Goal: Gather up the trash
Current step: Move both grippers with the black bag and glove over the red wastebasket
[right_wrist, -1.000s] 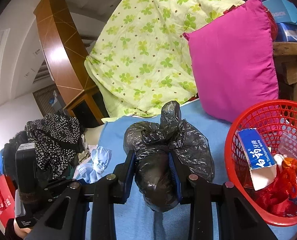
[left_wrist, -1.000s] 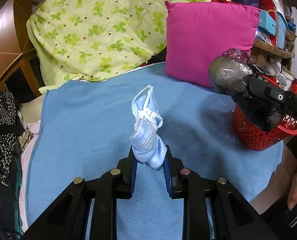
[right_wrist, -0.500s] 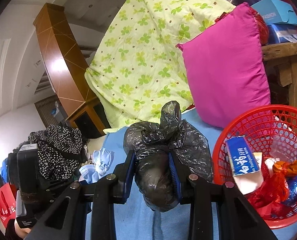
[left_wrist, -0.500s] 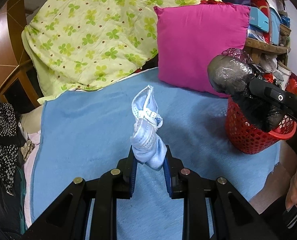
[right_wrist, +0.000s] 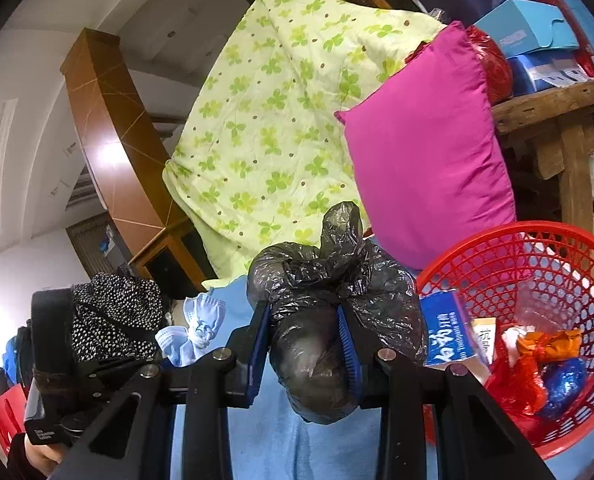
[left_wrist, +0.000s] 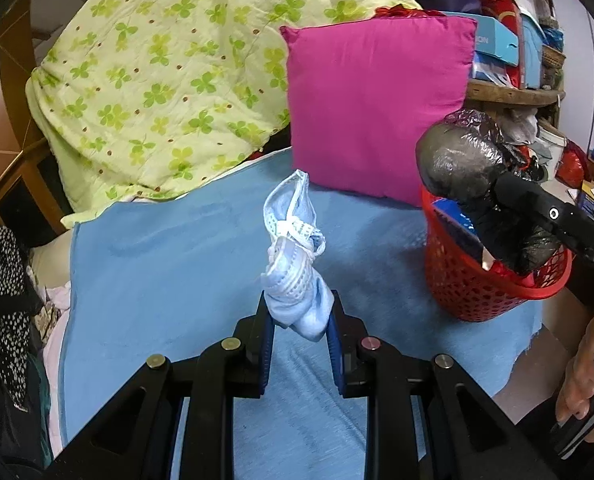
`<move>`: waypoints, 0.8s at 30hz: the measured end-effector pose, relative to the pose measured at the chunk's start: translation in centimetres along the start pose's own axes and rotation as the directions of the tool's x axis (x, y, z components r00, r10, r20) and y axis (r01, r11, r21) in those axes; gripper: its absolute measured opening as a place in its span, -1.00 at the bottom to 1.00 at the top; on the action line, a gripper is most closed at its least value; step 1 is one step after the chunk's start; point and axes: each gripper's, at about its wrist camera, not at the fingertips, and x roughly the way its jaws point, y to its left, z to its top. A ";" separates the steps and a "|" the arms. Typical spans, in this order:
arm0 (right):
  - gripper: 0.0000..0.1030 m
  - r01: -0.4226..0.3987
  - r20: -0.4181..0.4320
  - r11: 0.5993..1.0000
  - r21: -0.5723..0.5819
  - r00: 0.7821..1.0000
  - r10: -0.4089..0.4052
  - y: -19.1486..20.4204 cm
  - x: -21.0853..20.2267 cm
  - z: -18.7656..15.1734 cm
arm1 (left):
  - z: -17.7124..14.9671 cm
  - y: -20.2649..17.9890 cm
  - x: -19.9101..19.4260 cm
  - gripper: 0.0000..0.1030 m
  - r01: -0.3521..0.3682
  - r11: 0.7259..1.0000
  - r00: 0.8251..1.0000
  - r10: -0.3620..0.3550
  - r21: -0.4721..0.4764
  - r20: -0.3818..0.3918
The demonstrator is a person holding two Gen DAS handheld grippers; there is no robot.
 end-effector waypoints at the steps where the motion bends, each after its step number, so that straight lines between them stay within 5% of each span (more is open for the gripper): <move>1: -0.31 0.005 0.003 1.000 0.002 1.000 -0.005 -0.2 -0.1 0.1 | 0.2 -0.3 0.0 -0.50 -0.001 1.000 1.000 0.001 0.007 0.002; 24: -0.31 0.090 0.109 0.990 0.110 0.989 -0.102 -6.1 -4.9 1.5 | 5.2 -6.7 -0.9 -0.50 0.039 0.991 0.996 -0.049 0.127 0.071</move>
